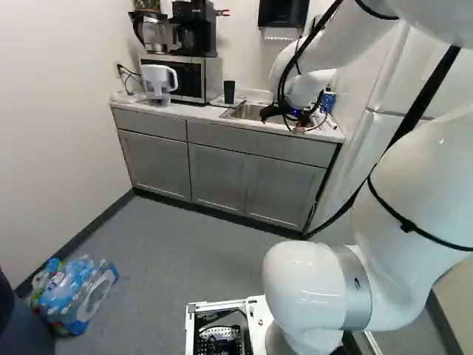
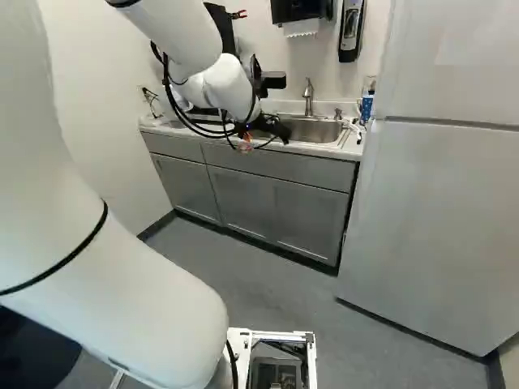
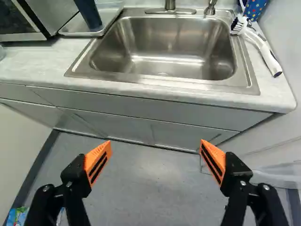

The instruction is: Rinse the cup and place it in the tray

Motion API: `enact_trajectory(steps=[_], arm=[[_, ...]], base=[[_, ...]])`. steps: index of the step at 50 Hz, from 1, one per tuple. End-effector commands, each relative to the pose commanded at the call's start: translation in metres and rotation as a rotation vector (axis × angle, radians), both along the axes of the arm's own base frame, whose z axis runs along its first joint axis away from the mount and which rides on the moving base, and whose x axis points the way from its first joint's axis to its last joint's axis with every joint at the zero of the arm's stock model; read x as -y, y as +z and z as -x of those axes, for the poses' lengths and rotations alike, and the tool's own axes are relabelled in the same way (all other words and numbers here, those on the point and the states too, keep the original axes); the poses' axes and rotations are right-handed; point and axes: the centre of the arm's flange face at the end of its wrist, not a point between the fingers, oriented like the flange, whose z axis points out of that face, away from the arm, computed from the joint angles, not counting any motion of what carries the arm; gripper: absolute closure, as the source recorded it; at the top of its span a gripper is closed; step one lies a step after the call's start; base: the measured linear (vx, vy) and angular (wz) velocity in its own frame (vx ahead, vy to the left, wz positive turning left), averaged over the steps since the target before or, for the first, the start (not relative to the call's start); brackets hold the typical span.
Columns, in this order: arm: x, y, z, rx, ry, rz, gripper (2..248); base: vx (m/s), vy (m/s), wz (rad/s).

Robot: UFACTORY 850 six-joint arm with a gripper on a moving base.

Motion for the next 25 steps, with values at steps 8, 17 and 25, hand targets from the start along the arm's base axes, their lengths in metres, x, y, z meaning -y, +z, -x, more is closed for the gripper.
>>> enact_trajectory(steps=[8,17,25], arm=[[-0.007,-0.016,0.008,0.027,0.016,0.008,3],[-0.017,-0.036,0.019,0.061,0.036,0.018,3],[-0.025,-0.056,0.032,0.095,0.055,0.027,3]], base=[[0.000,0.000,0.000],[0.000,0.000,0.000],[0.000,0.000,0.000]])
